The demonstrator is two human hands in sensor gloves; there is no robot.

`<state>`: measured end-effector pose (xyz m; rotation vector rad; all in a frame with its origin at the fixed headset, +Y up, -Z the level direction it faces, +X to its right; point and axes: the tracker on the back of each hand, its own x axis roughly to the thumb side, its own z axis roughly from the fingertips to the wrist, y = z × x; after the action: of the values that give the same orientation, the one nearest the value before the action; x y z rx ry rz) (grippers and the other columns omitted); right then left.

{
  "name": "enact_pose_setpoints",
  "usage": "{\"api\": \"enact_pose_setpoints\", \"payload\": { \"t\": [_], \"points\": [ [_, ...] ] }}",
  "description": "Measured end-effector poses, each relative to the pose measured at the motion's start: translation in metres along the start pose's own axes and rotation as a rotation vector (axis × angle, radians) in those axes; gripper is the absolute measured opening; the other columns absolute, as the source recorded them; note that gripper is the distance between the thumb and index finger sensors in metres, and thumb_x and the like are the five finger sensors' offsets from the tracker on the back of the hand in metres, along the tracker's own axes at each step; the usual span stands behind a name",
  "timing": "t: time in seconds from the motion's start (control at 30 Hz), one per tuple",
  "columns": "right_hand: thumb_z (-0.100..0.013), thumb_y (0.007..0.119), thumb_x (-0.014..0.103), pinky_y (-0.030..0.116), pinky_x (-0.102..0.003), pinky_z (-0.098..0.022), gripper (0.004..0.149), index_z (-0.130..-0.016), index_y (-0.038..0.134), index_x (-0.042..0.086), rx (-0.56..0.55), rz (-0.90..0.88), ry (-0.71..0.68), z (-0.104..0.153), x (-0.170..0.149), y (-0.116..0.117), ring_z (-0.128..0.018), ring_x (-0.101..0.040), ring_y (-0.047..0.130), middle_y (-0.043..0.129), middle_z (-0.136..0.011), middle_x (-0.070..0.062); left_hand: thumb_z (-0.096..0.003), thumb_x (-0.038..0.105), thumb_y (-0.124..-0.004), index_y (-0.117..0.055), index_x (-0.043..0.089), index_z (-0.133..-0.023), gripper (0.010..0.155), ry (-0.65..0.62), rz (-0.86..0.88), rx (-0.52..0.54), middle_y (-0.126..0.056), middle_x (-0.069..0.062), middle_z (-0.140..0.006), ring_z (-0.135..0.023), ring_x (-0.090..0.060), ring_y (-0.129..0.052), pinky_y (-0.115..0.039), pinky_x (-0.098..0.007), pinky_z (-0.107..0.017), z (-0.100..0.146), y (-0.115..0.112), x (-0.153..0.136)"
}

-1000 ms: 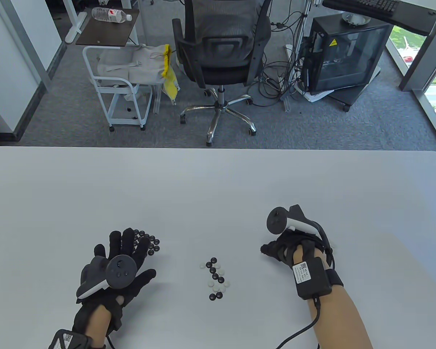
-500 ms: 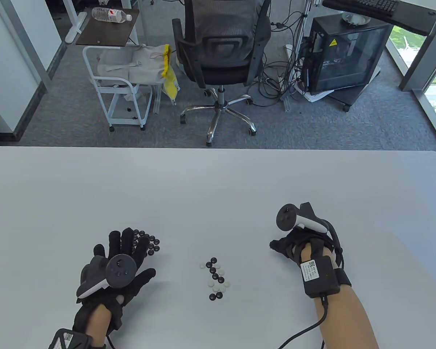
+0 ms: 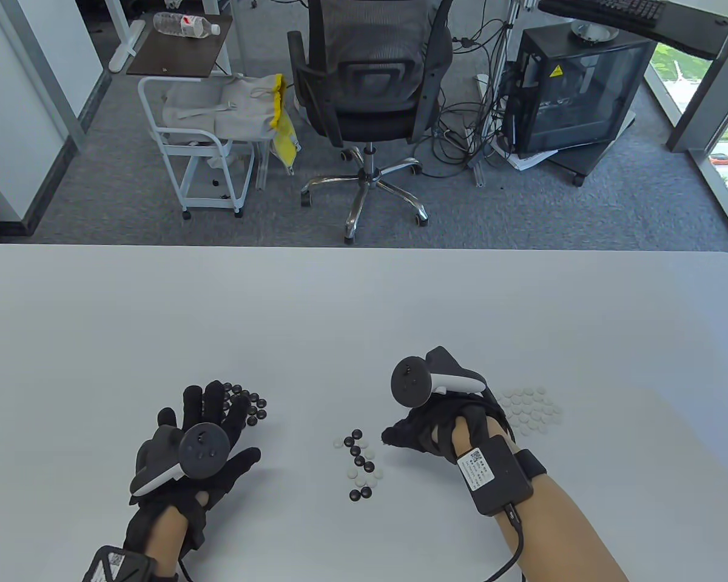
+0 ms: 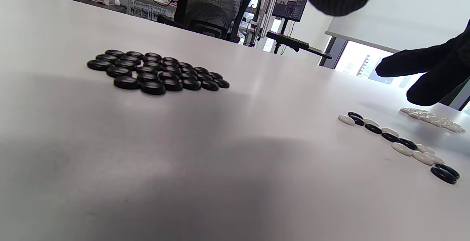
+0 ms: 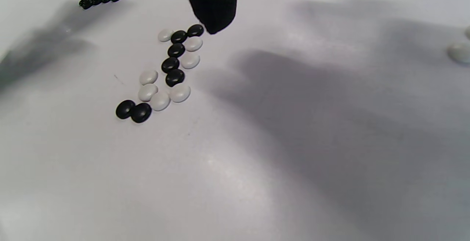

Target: Go stone sorting task

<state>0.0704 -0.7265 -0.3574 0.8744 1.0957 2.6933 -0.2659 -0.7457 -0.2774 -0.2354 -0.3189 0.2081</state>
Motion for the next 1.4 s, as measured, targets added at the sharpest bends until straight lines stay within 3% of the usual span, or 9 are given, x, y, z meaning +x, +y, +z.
{"api": "enact_pose_setpoints", "payload": {
  "t": [0.37, 0.5, 0.93, 1.4],
  "points": [
    [-0.06, 0.057, 0.048, 0.016, -0.09, -0.058, 0.064, -0.11, 0.066, 0.01, 0.034, -0.03, -0.077, -0.04, 0.019, 0.017, -0.095, -0.066, 0.003, 0.012, -0.113, -0.038, -0.0574, 0.055, -0.058, -0.016, 0.019, -0.117, 0.082, -0.008, 0.013, 0.017, 0.01, -0.027, -0.114, -0.096, -0.053, 0.014, -0.003, -0.082, -0.055, 0.001, 0.001, -0.002],
    [-0.06, 0.057, 0.048, 0.017, -0.09, -0.058, 0.063, -0.109, 0.068, 0.01, 0.046, -0.018, -0.058, -0.042, 0.015, 0.018, -0.095, -0.066, 0.003, 0.014, -0.114, -0.038, -0.0574, 0.055, -0.058, -0.016, 0.018, -0.117, 0.082, -0.007, 0.018, 0.019, 0.01, -0.027, -0.114, -0.096, -0.053, 0.014, -0.003, -0.082, -0.055, 0.002, 0.001, -0.003],
    [-0.059, 0.061, 0.048, 0.021, -0.09, -0.058, 0.061, -0.102, 0.081, 0.008, 0.037, -0.048, 0.207, 0.001, -0.056, 0.01, -0.096, -0.067, 0.011, 0.028, -0.115, -0.038, -0.0573, 0.055, -0.058, -0.016, 0.018, -0.117, 0.082, -0.008, 0.004, 0.022, 0.009, -0.027, -0.114, -0.096, -0.053, 0.014, -0.003, -0.082, -0.055, 0.003, 0.001, -0.002],
    [-0.059, 0.06, 0.048, 0.019, -0.09, -0.057, 0.062, -0.102, 0.081, 0.007, -0.024, -0.139, 0.368, 0.032, -0.109, 0.012, -0.095, -0.066, 0.007, 0.021, -0.114, -0.037, -0.0573, 0.055, -0.058, -0.016, 0.018, -0.117, 0.082, -0.001, 0.01, 0.015, 0.01, -0.027, -0.114, -0.096, -0.053, 0.014, -0.003, -0.082, -0.055, 0.002, -0.001, -0.003]
  ]
}}
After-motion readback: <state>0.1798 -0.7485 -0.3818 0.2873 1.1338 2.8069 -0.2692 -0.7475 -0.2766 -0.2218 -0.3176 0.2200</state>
